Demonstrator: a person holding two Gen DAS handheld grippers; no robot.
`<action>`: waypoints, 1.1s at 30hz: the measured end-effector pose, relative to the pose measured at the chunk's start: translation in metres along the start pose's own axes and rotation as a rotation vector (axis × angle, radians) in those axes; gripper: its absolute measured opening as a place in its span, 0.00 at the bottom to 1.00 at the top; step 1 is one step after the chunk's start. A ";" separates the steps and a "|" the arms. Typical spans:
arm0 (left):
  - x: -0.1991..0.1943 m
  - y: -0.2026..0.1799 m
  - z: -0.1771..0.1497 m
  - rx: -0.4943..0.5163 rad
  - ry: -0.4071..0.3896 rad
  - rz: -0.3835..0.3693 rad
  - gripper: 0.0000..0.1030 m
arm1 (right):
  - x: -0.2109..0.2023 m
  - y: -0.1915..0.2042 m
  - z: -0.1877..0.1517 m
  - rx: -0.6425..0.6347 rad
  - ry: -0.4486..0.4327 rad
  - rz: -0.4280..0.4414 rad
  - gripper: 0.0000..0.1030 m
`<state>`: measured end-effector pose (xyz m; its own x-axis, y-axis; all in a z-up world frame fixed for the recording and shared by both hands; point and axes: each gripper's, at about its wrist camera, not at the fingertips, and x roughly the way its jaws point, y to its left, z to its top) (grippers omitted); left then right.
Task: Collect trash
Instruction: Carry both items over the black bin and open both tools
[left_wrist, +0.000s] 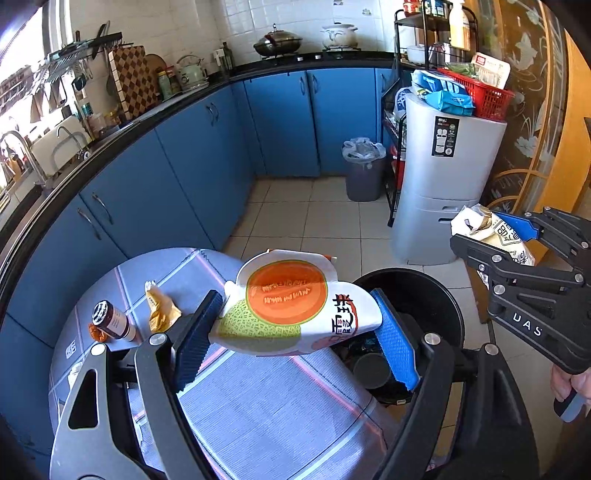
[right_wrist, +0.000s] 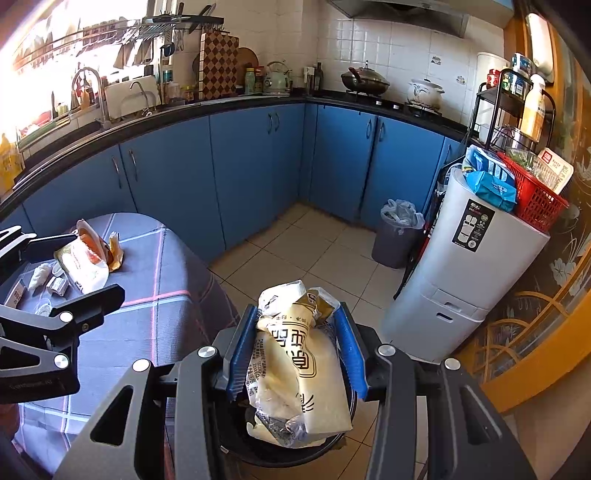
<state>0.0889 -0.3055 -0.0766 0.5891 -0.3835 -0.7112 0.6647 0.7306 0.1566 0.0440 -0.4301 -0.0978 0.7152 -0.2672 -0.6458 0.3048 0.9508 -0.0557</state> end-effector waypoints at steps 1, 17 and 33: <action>0.000 -0.001 0.001 0.003 0.000 -0.001 0.77 | 0.000 -0.001 0.000 0.003 -0.001 0.002 0.42; 0.003 -0.020 0.015 0.030 -0.003 -0.014 0.77 | -0.004 -0.017 0.008 0.047 -0.053 -0.025 0.70; 0.001 -0.070 0.050 0.110 -0.057 -0.116 0.84 | 0.000 -0.068 -0.004 0.127 -0.037 -0.151 0.70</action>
<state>0.0663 -0.3849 -0.0544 0.5286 -0.4953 -0.6894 0.7742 0.6143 0.1522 0.0206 -0.4943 -0.0968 0.6769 -0.4132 -0.6091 0.4860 0.8724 -0.0517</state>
